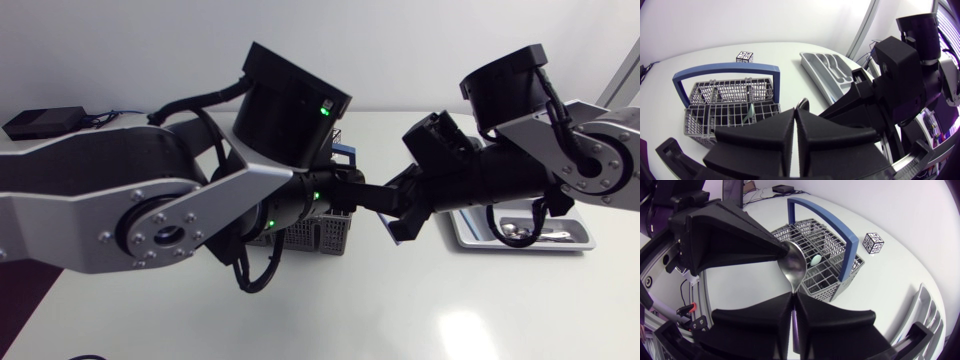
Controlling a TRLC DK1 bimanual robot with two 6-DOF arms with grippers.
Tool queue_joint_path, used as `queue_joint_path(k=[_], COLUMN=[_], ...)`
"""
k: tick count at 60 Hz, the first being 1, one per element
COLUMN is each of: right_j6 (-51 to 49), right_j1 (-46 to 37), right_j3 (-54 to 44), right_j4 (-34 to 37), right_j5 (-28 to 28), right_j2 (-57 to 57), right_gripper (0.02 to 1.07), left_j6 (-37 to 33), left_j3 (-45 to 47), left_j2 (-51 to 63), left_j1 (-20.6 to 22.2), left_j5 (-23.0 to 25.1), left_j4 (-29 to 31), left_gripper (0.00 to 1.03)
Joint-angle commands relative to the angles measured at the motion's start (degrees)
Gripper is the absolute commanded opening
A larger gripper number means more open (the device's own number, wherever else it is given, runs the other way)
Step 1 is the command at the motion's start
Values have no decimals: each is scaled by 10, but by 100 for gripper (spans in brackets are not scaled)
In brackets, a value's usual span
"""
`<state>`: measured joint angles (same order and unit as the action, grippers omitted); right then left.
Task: Transfer all utensils from the basket to the drawer tray.
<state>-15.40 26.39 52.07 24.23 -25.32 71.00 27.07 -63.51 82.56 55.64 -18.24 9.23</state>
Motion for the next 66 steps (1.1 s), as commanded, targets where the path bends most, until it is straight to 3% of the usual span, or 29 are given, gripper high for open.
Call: queue_joint_path(k=[1, 3, 7, 11, 12, 13, 16, 28, 38, 55, 66], right_j6=[5, 3, -1, -3, -4, -7, -10, -58, -155, -413, -556], right_j1=[0, 0, -1, 0, -1, -1, -2, -44, -136, -347, -452], right_j3=[0, -1, -4, -7, -7, -7, -11, -29, -39, 6, 34], right_j4=[5, 6, 10, 13, 13, 16, 19, 40, 81, 186, 192], right_j5=[-10, -10, -12, -13, -13, -13, -15, -33, -58, -79, -67], right_j2=[12, 12, 12, 12, 12, 12, 12, 11, 15, 83, 125], right_gripper=[7, 7, 7, 7, 7, 7, 7, 7, 7, 7, 7], left_j6=[16, 16, 16, 16, 16, 16, 16, 14, 13, 30, 57], left_j3=[-23, -23, -22, -23, -23, -25, -28, -23, -17, -13, -18], left_j2=[3, 1, -4, -9, -9, -9, -10, -29, -29, -12, 11], left_j1=[-1, -2, -3, -5, -6, -8, -12, -42, -76, -98, -99], left_j5=[14, 17, 17, 27, 29, 34, 34, 34, 34, 36, 36], left_j4=[-1, -2, -5, -9, -9, -9, -10, -35, -27, -4, 10], left_gripper=[4, 7, 26, 71, 75, 87, 97, 99, 99, 97, 96])
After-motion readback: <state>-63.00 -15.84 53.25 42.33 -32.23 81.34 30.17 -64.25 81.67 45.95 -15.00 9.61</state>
